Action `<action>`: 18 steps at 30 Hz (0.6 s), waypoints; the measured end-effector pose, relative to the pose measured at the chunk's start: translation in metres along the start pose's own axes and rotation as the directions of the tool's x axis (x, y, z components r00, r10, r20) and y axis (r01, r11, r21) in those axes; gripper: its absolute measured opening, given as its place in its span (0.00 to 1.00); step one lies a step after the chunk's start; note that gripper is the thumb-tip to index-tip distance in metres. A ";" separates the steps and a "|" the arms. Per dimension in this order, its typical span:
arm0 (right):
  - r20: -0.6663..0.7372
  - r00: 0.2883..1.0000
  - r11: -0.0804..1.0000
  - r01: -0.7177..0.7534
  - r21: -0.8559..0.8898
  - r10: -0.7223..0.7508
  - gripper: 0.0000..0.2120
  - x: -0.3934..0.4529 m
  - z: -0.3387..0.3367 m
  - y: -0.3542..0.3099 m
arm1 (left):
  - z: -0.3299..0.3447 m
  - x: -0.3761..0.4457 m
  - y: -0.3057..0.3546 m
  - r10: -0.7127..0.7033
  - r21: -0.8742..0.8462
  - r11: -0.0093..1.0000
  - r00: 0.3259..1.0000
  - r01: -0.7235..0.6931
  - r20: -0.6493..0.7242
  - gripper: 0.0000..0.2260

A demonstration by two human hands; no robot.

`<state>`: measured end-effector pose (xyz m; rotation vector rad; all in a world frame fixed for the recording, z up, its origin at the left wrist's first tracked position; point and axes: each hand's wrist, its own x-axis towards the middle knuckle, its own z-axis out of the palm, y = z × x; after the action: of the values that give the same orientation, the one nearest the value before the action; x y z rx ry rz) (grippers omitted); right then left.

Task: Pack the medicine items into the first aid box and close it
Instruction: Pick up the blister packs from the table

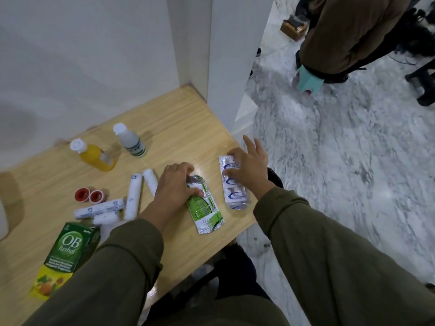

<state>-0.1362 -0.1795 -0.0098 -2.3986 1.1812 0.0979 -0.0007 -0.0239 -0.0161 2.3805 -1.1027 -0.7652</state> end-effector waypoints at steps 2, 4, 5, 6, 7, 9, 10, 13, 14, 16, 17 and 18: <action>-0.014 0.999 0.999 -0.029 0.024 0.030 0.22 0.003 0.001 0.000 | 0.000 0.003 0.001 0.026 -0.004 1.000 1.000 -0.026 0.005 0.22; -0.029 0.997 0.997 -0.065 0.040 0.066 0.20 0.004 0.002 0.001 | -0.001 0.005 0.000 0.056 -0.015 0.998 0.998 -0.056 -0.011 0.13; -0.039 0.996 0.995 -0.083 0.054 0.085 0.18 0.005 0.002 0.001 | -0.001 0.005 0.000 0.078 -0.024 0.997 0.997 -0.079 -0.020 0.11; -0.050 0.993 0.992 -0.100 0.078 0.105 0.16 0.004 0.001 0.002 | -0.001 0.007 0.000 0.101 -0.036 0.994 0.994 -0.103 -0.030 0.09; -0.066 0.990 0.987 -0.117 0.112 0.125 0.13 0.004 -0.002 0.004 | -0.002 0.008 0.001 0.117 -0.053 0.991 0.992 -0.119 -0.046 0.09; -0.095 0.980 0.970 -0.152 0.190 0.172 0.10 0.002 -0.012 0.008 | -0.004 0.015 0.007 0.130 -0.084 0.987 0.988 -0.137 -0.085 0.08; -0.110 0.975 0.961 -0.165 0.223 0.193 0.09 0.000 -0.019 0.011 | -0.006 0.020 0.013 0.138 -0.087 0.985 0.985 -0.147 -0.102 0.08; -0.166 0.955 0.934 -0.187 0.303 0.245 0.09 -0.003 -0.046 0.025 | -0.013 0.043 0.041 0.175 -0.099 0.976 0.973 -0.191 -0.150 0.08; -0.183 0.947 0.928 -0.197 0.315 0.263 0.09 -0.004 -0.055 0.031 | -0.015 0.051 0.053 0.187 -0.106 0.973 0.969 -0.206 -0.160 0.08; -0.222 0.927 0.920 -0.221 0.324 0.301 0.09 -0.006 -0.074 0.048 | -0.017 0.066 0.080 0.220 -0.107 0.965 0.959 -0.241 -0.178 0.09; -0.246 0.915 0.914 -0.232 0.331 0.321 0.10 -0.006 -0.083 0.057 | -0.017 0.073 0.094 0.239 -0.105 0.959 0.953 -0.262 -0.188 0.10; -0.271 0.898 0.907 -0.246 0.341 0.345 0.10 -0.007 -0.092 0.067 | -0.015 0.081 0.109 0.260 -0.109 0.953 0.946 -0.284 -0.194 0.11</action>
<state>-0.2048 -0.2492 0.0492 -1.9990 1.5863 -0.3728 -0.0089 -0.1509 0.0320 2.0792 -1.2288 -0.5044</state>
